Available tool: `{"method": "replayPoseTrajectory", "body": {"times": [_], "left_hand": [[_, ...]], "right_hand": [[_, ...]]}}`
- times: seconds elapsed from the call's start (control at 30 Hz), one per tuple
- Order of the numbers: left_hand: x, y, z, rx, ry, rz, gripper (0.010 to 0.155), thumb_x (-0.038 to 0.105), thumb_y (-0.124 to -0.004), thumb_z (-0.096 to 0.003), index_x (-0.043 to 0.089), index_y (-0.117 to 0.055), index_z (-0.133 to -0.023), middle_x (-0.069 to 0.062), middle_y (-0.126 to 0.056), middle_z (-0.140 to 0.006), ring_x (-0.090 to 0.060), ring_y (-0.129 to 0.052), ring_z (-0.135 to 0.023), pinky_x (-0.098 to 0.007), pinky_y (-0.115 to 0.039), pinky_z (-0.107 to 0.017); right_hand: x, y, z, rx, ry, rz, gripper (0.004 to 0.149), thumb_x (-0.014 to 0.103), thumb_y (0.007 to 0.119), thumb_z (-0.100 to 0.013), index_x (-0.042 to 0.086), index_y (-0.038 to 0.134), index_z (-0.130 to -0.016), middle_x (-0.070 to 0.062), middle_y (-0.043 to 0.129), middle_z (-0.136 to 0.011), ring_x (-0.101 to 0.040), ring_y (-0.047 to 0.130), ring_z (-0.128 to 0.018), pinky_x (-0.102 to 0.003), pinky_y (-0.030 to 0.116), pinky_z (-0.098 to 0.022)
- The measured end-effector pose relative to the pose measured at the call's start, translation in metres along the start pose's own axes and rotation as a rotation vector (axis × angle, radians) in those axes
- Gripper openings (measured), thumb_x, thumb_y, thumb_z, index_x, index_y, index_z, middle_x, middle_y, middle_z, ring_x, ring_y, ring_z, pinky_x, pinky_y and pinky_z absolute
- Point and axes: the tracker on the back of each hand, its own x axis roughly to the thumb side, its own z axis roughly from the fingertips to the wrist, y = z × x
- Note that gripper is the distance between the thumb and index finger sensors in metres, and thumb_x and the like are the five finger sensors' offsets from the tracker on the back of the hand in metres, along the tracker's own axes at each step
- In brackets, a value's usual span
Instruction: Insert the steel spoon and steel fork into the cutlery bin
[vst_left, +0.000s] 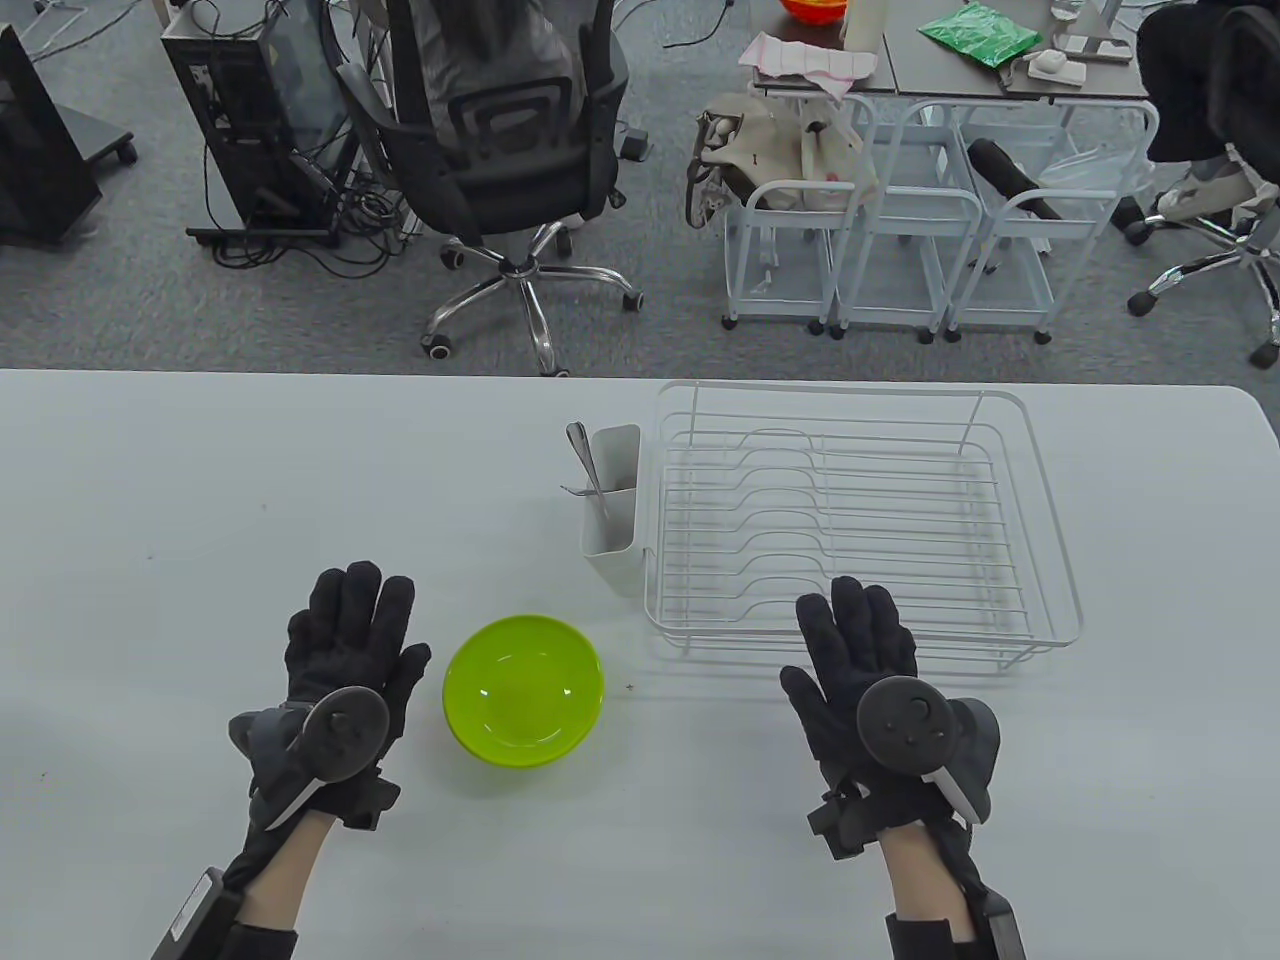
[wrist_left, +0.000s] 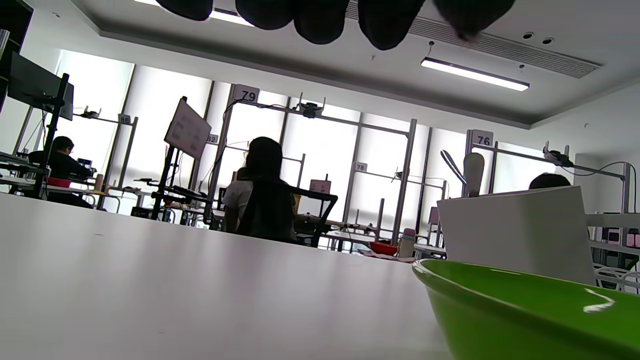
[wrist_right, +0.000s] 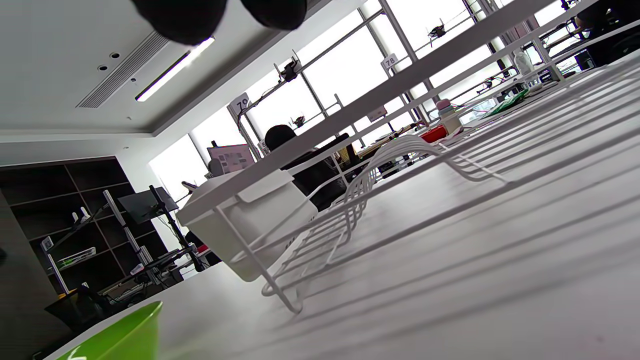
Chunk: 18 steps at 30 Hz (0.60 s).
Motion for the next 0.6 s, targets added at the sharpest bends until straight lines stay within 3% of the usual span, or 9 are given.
{"method": "replayPoseTrajectory", "body": {"times": [0.6], "left_hand": [[-0.0072, 0.0041, -0.0006, 0.019, 0.02, 0.012, 0.064, 0.055, -0.05, -0.0562, 0.035, -0.046, -0.117, -0.007, -0.041, -0.13, -0.037, -0.04, -0.119, -0.061, -0.045, -0.081]], "right_hand": [[0.0038, -0.0009, 0.001, 0.007, -0.008, -0.015, 0.068, 0.046, 0.065, -0.051, 0.02, 0.049, -0.112, -0.012, 0.029, -0.118, -0.04, 0.017, -0.109, -0.06, 0.024, -0.073]]}}
